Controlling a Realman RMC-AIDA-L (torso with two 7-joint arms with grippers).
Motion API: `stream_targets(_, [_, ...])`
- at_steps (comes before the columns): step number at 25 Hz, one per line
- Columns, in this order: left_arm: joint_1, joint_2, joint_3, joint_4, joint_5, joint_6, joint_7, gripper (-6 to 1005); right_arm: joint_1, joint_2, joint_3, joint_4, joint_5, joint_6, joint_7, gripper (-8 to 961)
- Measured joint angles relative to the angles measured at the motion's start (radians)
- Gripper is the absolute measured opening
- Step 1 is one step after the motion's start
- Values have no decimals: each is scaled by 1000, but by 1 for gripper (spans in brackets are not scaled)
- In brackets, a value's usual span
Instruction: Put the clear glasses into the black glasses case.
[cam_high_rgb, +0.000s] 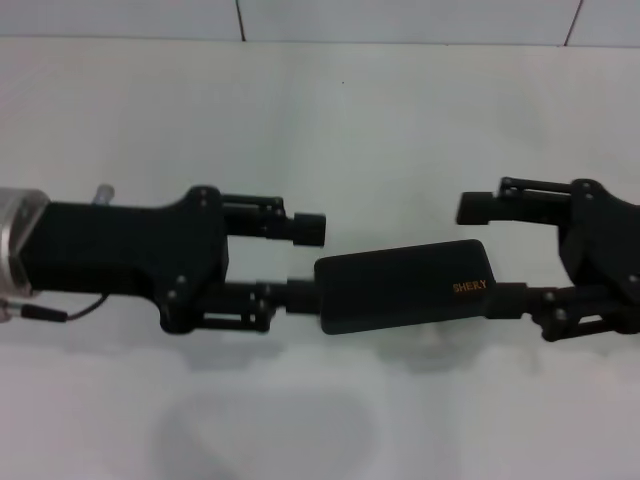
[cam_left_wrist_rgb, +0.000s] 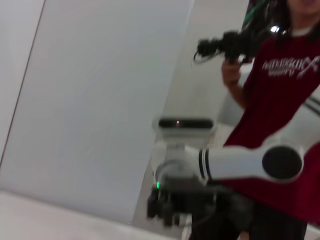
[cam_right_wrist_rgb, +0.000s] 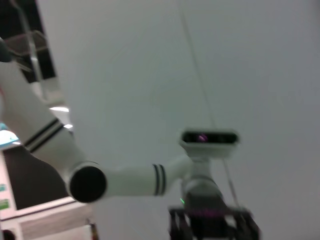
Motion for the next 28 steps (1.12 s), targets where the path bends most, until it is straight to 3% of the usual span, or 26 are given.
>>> stream_targets(3, [4, -3, -5, -1, 40, -3, 0, 583, 13, 3, -15, 6, 11, 3, -7, 819])
stream_targets(6, [12, -5, -7, -2, 55, -3, 4, 616, 20, 2, -27, 7, 19, -1, -5, 817])
stream_targets(12, [24, -9, -29, -3, 51, -3, 18, 799, 24, 0, -38, 15, 12, 7, 0, 815])
stream_targets(28, [38, -19, -79, -25, 46, 5, 18, 799, 28, -1, -54, 35, -2, 22, -6, 815])
